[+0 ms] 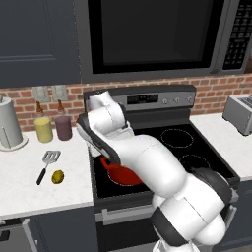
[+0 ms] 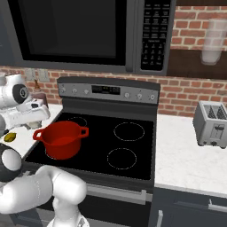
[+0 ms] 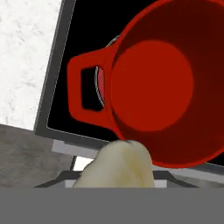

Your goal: Put the garlic and lemon in the pot. Retrieve the spatula and lightly stir the vegetables in the pot.

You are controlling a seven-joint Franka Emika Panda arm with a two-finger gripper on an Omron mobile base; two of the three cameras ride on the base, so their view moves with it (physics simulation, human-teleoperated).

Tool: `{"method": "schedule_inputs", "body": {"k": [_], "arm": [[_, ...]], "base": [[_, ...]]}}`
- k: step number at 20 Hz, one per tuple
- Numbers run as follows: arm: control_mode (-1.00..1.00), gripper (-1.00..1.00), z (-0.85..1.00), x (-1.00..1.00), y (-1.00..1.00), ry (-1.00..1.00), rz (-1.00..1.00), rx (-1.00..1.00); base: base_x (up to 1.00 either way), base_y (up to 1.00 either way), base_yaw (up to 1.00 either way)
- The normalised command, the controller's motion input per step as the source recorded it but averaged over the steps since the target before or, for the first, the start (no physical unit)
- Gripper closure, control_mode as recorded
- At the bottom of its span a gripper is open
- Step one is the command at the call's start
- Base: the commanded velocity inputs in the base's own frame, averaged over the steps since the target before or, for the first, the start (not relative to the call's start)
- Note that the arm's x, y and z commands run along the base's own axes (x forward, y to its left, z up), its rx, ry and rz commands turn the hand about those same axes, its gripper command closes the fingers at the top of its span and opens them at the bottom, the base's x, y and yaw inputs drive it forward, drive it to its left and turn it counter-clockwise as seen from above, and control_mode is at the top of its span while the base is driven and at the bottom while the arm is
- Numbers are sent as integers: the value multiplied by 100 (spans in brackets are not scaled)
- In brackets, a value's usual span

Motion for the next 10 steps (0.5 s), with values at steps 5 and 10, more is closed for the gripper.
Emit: {"method": "schedule_inputs", "body": {"k": [5, 10], "arm": [[-100, 100, -19, 42, -95, 15, 5, 0], [-100, 100, -41, 21, -52, 3, 8, 0]], "base": [[0, 0, 0], [0, 0, 0]]}}
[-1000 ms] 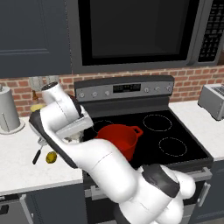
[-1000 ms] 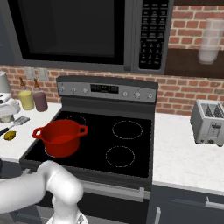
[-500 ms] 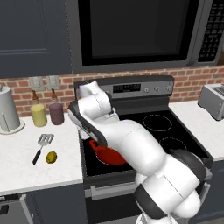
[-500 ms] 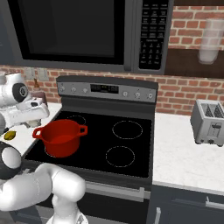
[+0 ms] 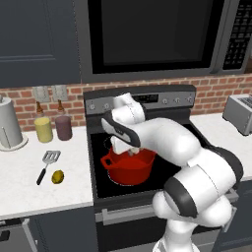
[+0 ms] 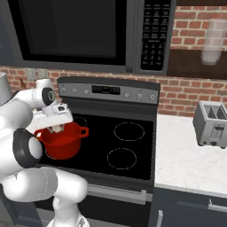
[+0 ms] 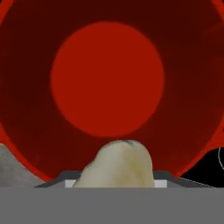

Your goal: Put the garlic and lemon in the pot. Retrieve the spatula and lightly stir the vegetables in the pot.

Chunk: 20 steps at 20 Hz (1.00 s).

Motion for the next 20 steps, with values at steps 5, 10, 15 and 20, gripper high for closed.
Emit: {"method": "schedule_inputs", "body": {"k": [5, 10, 15, 20], "arm": [[-100, -100, -34, 23, -3, 0, 5, -1], [-100, -100, -17, 6, 0, 0, 1, 0], [-100, -100, 7, 0, -1, -1, 0, 1], [-100, -100, 66, -38, -2, -6, 0, 7]], "base": [[0, 0, 0], [0, 0, 0], [0, 0, 0], [0, 0, 0]]}}
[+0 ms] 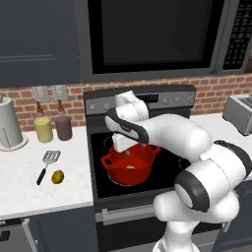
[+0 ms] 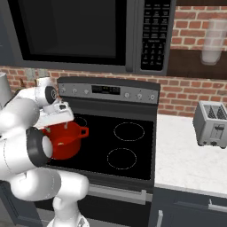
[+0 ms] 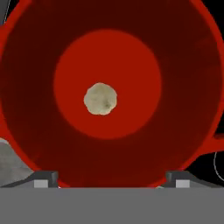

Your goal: Put the garlic and lemon in the pot. Retrieve the spatula and lightly stir the vegetables in the pot.

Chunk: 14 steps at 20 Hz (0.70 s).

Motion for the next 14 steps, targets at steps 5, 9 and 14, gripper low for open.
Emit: {"method": "schedule_inputs", "body": {"k": [5, 9, 14], "arm": [[-100, -100, 90, -92, 48, -5, 7, 4], [-100, -100, 32, -96, 95, -2, 19, 0], [-100, -100, 3, -39, 100, 0, 21, -6]], "base": [[0, 0, 0], [0, 0, 0], [0, 0, 0]]}}
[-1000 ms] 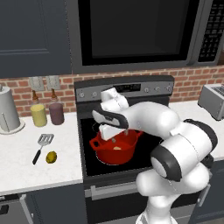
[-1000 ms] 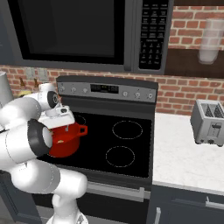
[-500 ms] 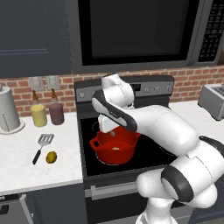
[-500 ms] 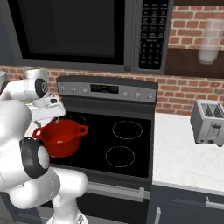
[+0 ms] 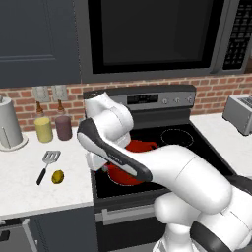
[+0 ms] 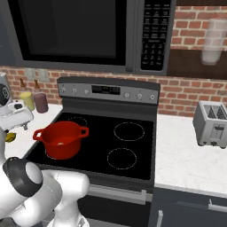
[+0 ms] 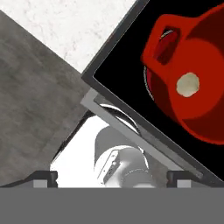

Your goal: Put the garlic and lemon in the pot. Retrieve the spatula and lightly stir the vegetables in the pot.

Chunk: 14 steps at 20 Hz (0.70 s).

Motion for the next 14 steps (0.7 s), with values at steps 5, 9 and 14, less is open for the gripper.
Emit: {"method": "schedule_inputs", "body": {"k": [5, 9, 14], "arm": [[-100, -100, -21, 32, 100, 9, 14, -3], [-100, -100, -2, 78, 99, 11, 0, 1], [-100, -100, -38, 55, 85, 9, -4, 5]], "base": [[0, 0, 0], [0, 0, 0], [0, 0, 0]]}}
